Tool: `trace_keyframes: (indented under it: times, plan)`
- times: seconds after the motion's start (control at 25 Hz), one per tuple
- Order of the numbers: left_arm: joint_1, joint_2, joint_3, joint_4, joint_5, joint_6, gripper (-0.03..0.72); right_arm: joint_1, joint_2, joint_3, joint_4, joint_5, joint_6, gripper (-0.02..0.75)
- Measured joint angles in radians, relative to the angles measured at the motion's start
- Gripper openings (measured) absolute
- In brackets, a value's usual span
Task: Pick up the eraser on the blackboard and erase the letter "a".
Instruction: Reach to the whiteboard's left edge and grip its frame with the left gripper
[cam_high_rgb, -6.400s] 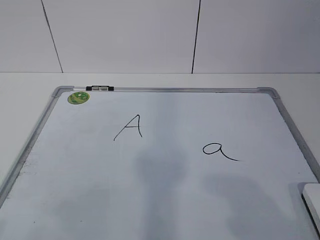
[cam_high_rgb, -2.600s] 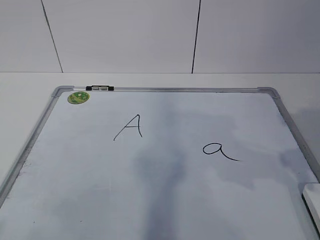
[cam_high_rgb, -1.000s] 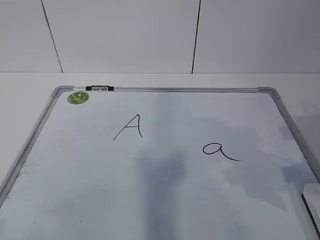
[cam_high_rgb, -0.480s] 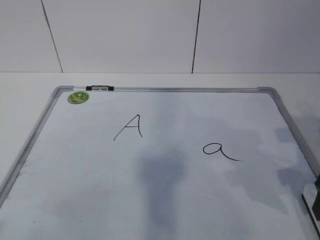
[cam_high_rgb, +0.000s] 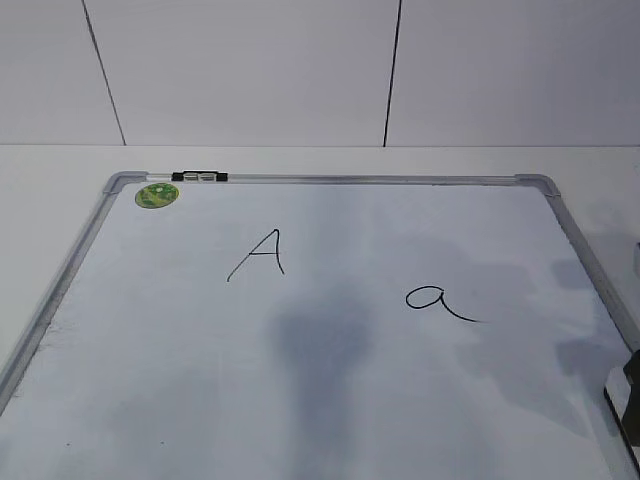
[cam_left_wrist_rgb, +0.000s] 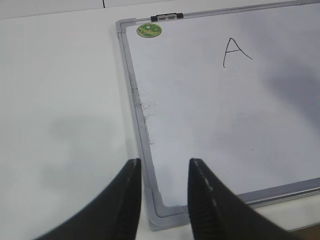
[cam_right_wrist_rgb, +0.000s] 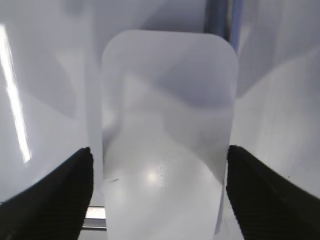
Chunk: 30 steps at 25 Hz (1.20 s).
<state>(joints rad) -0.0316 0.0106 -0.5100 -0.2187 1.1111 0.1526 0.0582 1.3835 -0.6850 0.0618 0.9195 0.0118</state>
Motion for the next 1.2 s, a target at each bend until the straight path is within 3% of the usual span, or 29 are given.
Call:
trace_keyframes:
  times: [0.56,0.84,1.2]
  plan:
    - [0.000,0.000,0.000,0.000,0.000,0.000,0.237,0.000,0.070,0.000,-0.002,-0.020,0.024,0.652]
    - [0.000,0.000,0.000,0.000,0.000,0.000,0.237,0.000,0.070,0.000,-0.007,-0.020,0.024,0.589]
    - [0.000,0.000,0.000,0.000,0.000,0.000,0.237,0.000,0.070,0.000,-0.012,-0.020,0.026,0.571]
